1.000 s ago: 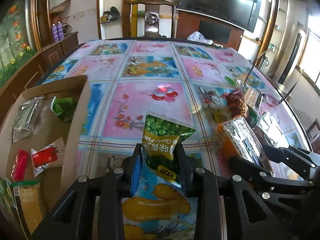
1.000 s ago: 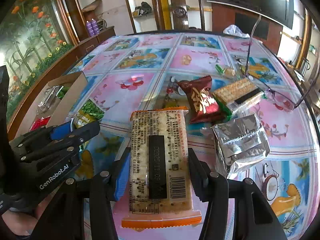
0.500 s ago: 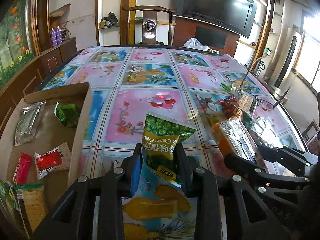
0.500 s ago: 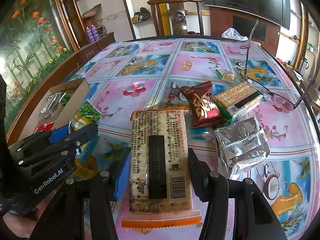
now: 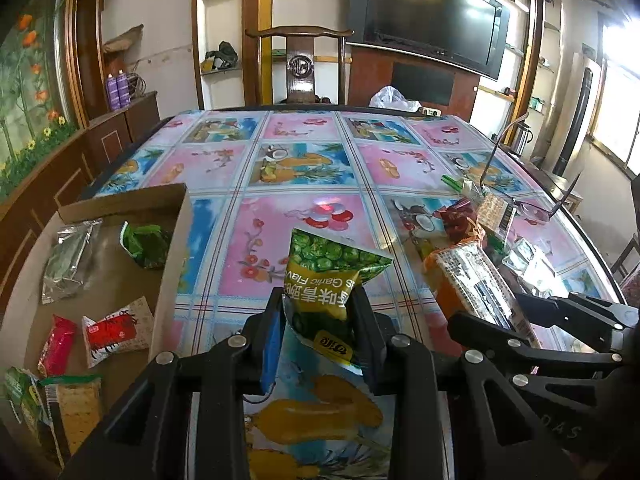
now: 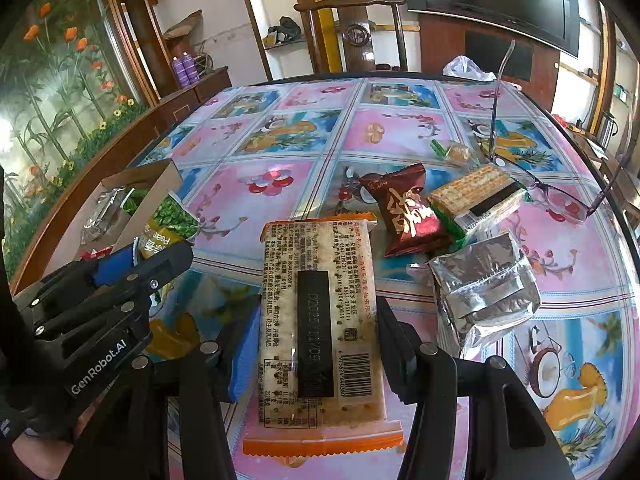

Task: Organize snacks
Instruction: 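Hold the peas bag and cracker pack raised above the table with both grippers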

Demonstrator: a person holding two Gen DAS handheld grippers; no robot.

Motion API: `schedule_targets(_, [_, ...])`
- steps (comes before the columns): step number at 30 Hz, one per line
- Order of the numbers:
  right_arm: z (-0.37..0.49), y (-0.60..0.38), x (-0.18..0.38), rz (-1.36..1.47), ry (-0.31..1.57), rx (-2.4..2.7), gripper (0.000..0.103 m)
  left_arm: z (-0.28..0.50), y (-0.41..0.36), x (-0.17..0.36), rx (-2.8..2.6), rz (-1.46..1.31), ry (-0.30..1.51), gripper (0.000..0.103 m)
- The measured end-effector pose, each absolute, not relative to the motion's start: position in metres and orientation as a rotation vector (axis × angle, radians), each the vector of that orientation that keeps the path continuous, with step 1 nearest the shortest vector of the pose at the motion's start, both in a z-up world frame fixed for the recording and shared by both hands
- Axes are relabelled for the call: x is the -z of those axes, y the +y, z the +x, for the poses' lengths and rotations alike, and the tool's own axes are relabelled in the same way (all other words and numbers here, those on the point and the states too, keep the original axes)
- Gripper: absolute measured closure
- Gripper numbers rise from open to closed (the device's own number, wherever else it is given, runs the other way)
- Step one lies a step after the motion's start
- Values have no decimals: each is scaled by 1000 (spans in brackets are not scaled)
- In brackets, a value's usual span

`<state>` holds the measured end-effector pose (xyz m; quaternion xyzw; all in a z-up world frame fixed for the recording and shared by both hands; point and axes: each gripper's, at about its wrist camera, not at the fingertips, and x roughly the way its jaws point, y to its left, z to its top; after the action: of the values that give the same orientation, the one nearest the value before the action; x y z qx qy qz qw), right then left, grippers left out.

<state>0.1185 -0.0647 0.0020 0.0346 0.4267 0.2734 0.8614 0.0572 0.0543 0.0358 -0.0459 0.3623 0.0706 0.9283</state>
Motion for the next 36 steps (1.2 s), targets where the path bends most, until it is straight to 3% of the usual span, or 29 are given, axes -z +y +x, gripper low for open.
schedule_targets(36, [118,-65,-4,92,887,-576,46,49,46,-47,-202,-15,656,72])
